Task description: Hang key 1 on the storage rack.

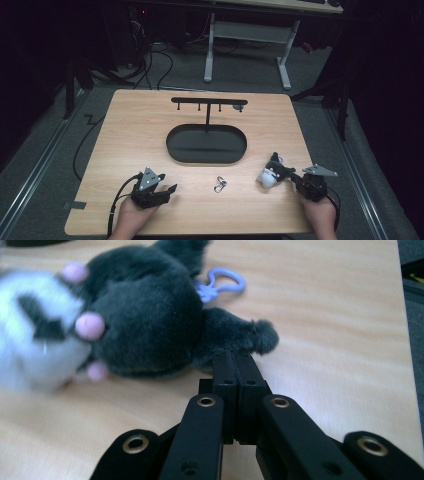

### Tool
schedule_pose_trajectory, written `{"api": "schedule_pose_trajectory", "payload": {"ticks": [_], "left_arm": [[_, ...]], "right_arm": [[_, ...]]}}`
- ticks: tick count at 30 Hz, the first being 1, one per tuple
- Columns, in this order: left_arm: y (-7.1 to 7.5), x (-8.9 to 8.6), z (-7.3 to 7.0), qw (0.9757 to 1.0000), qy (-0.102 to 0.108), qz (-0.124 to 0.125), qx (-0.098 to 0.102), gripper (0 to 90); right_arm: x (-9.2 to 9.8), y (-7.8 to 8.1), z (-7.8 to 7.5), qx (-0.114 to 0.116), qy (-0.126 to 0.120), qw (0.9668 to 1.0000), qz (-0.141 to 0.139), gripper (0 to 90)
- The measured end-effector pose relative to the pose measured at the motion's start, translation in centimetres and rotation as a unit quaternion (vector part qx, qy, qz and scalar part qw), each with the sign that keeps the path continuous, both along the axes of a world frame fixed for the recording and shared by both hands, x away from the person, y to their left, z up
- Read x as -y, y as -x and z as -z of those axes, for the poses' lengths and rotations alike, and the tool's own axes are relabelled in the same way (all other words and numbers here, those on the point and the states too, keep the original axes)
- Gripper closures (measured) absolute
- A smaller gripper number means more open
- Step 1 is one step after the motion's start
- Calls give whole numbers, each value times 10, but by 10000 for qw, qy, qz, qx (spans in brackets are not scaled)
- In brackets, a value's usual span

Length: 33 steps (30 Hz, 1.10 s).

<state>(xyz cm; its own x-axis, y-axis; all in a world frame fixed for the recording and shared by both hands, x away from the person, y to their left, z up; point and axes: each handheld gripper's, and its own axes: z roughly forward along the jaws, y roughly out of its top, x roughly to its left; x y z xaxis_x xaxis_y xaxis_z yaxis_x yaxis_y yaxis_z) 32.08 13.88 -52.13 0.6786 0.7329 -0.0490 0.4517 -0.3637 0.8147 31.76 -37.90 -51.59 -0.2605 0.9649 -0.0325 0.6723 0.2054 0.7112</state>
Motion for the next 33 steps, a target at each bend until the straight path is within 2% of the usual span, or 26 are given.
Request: {"api": "schedule_pose_trajectory", "payload": {"ticks": [5, 6, 7, 9, 11, 14, 17, 22, 28, 31, 32, 33], "left_arm": [[10, -15, -1, 9997, 42, -223, 40, 411], [12, -18, -1, 9996, 41, -260, 42, 411], [14, -20, -1, 9995, 42, -296, 42, 411], [17, -25, -1, 9993, 43, -365, 40, 411], [19, -29, -1, 9991, 42, -410, 37, 411], [22, -32, -1, 9989, 53, -462, 36, 411], [23, -34, -2, 9989, 57, -466, 64, 412], [22, -32, -3, 9991, 99, -403, 63, 415], [19, -22, -9, 9995, 132, -196, 206, 415], [15, -15, -11, 9996, 105, -63, 252, 408], [12, -11, -13, 9996, 113, -9, 272, 399], [12, -11, -13, 9996, 113, -9, 272, 388]], "right_arm": [[-12, -23, 1, 28, 38, 9998, -189, 889], [-18, -31, 2, 47, -67, 9993, -368, 879], [-18, -31, 2, 47, -67, 9993, -368, 879], [-26, -37, 4, 118, -171, 9980, -594, 879], [-33, -42, 5, 64, -104, 9970, -765, 879], [-43, -46, 3, 127, -82, 9954, -951, 879], [-44, -46, 3, 152, -22, 9952, -962, 864], [-35, -40, 0, 221, -79, 9967, -783, 820], [-26, -28, 1, 225, -82, 9980, -577, 756], [-21, -18, -2, 301, -148, 9981, -520, 722], [-20, -12, -3, 377, -83, 9981, -473, 692], [-20, -12, -3, 377, -83, 9981, -473, 692]]}}
